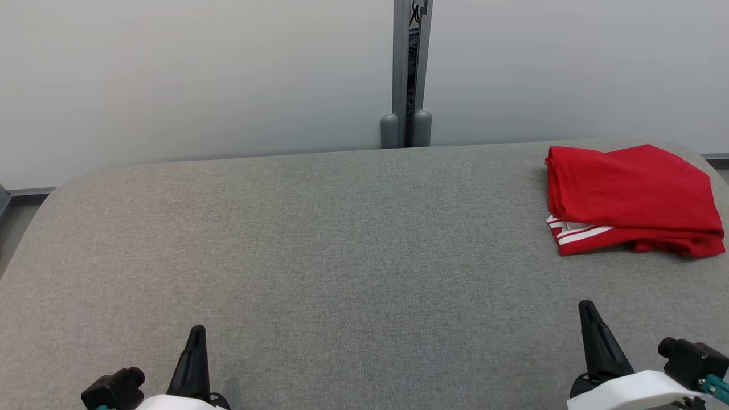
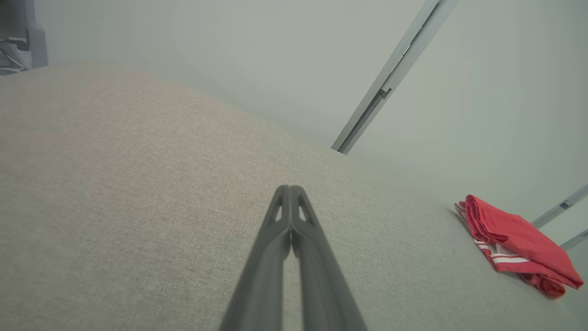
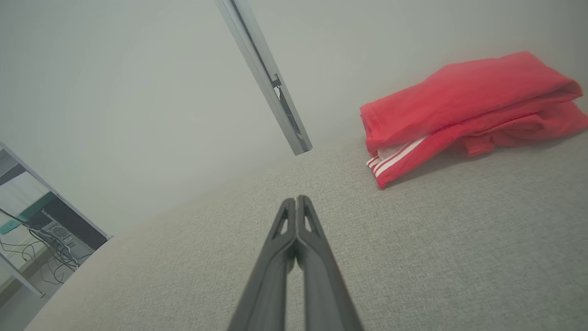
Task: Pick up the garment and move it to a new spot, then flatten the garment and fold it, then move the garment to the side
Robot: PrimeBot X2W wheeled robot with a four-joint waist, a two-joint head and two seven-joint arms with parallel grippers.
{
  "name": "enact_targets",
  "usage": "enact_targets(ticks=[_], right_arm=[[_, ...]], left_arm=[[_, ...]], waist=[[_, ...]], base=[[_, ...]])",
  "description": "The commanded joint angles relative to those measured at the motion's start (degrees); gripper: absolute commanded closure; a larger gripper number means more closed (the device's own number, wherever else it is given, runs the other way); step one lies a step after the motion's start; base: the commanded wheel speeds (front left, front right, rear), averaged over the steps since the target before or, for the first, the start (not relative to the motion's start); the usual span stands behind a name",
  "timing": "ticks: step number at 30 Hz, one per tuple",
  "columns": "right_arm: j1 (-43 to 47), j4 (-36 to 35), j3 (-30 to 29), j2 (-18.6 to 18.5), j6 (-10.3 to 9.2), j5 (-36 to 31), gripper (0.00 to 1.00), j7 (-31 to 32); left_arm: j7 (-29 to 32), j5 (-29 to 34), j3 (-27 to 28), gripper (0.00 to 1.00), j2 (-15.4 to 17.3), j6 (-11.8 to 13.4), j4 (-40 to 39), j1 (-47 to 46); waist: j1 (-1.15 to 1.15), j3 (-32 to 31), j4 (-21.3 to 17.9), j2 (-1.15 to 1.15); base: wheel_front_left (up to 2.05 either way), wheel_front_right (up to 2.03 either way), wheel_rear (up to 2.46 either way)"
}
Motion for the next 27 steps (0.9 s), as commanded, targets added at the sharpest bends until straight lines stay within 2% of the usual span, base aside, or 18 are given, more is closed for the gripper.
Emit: enact_targets(ticks=[1, 27], right_arm=[[-2.1, -0.5, -0.7, -0.6, 0.0, 2.7, 1.0, 0.6], [-4.5, 0.8, -4.3, -1.1, 0.0, 23.5, 1.0, 5.7]], left_arm=[[0.5, -2.5, 0.6, 1.0, 0.2, -0.6, -0.6, -2.3], [5.2, -21.7, 2.9, 1.0, 0.3, -2.6, 0.6, -6.2]], waist=[[0.0, 0.0, 0.0, 0.0], [0.0, 0.6, 0.3, 0.0]], base=[[0.0, 0.0, 0.0], [0.0, 0.0, 0.0]])
